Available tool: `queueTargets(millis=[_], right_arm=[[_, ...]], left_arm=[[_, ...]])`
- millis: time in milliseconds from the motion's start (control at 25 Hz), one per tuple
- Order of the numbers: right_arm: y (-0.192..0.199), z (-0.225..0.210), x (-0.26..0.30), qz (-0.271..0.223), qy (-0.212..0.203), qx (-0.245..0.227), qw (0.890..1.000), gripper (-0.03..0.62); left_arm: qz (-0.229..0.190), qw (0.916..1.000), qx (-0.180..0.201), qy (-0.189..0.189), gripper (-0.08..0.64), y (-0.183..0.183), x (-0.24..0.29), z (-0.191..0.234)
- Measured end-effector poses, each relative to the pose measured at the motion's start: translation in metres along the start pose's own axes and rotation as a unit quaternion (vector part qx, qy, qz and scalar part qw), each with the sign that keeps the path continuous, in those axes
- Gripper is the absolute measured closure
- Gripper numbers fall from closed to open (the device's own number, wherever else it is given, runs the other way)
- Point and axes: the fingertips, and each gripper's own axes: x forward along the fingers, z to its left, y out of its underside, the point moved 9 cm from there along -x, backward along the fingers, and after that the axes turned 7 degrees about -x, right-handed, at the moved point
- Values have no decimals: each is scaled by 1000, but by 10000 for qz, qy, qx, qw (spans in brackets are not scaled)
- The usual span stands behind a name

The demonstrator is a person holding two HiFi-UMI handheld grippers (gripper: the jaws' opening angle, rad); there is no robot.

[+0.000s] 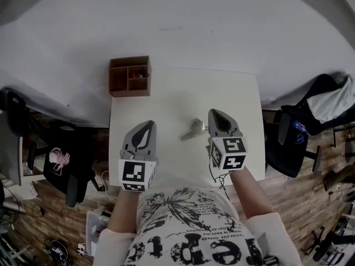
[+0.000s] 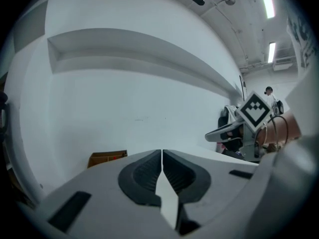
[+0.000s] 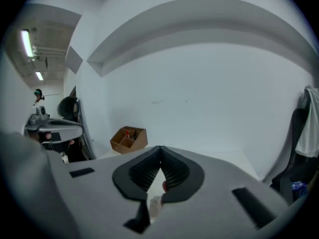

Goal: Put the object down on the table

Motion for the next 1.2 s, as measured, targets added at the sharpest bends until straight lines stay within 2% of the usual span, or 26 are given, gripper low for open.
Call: queueTargets(millis=[200, 640, 920, 1200], right_arm=[[-19, -11, -27, -803, 63, -285, 9963, 598], [-47, -12, -65, -1727, -172, -520, 9835, 601], [-46, -8, -70, -1795, -330, -521, 9818, 601], [-40, -12, -72, -1749, -231, -320, 9838, 601]], left_arm=[[-210, 9997, 42, -87, 548, -25, 0, -5], [-421, 9988, 228, -124, 548, -50, -7, -20], [-422, 9986, 261, -159, 548, -52, -12, -27], [-383, 9986, 340, -117, 548, -52, -14, -35]])
